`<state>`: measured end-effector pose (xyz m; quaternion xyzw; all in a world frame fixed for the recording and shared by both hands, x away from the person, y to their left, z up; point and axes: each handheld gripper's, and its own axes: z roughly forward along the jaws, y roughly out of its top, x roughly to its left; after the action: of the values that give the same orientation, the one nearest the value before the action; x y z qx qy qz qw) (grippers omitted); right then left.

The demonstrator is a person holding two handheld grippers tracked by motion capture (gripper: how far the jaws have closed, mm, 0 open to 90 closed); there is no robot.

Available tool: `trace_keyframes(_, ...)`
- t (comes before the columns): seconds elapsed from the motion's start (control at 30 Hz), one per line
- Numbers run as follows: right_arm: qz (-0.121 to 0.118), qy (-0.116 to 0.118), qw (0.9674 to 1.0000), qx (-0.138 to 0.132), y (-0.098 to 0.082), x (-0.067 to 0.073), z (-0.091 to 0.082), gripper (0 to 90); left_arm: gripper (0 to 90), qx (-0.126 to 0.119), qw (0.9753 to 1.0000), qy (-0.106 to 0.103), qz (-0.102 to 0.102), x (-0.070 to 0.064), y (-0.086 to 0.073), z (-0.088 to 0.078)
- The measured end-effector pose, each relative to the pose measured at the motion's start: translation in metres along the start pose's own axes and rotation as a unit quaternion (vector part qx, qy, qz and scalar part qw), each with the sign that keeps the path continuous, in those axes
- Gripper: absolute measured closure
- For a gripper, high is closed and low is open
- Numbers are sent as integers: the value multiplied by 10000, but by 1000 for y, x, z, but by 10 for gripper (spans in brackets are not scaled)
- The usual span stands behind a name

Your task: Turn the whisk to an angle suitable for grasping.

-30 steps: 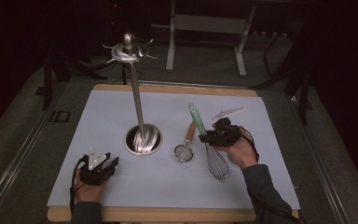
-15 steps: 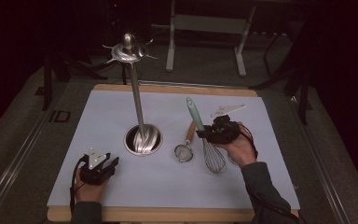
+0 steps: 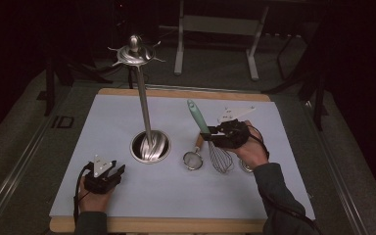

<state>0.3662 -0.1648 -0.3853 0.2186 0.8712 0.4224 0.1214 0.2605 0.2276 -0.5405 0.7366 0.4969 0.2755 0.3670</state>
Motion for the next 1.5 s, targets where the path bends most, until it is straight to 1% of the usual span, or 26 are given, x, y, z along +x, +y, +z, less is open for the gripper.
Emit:
trace_keyframes(0.1, -83, 37, 10000, -13, 3, -2, 1, 691, 603, 2, 10000, -1, 1, 0, 0, 0)
trace_keyframes(0.2, -105, 83, 9999, -54, 6, -5, 2, 691, 604, 6, 10000, -2, 0, 0, 0, 0)
trace_keyframes(0.4, -126, 183, 9996, -186, 12, -7, 3, 691, 603, 11, 10000, -3, 5, 0, 0, 0)
trace_keyframes(0.53, -201, 246, 9991, -280, 17, -7, 4, 691, 604, 17, 10000, -1, 15, 0, 0, 0)
trace_keyframes(0.67, -284, 290, 9986, -335, 22, -6, 5, 691, 603, 18, 10000, 4, 8, 0, 0, 0)
trace_keyframes(0.83, -327, 370, 9979, -413, 27, -4, 6, 691, 604, 17, 10000, 5, 10, 0, 0, 1)
trace_keyframes(1.0, -490, 430, 9967, -484, 35, 0, 7, 691, 615, 17, 10000, -16, 17, 0, 0, 1)
trace_keyframes(1.13, -563, 494, 9955, -582, 40, 4, 6, 691, 615, 16, 10000, -12, 18, 0, 0, 1)
trace_keyframes(1.5, -730, 547, 9932, -717, 50, 11, 4, 691, 614, 30, 10000, -13, 32, 0, 0, 1)
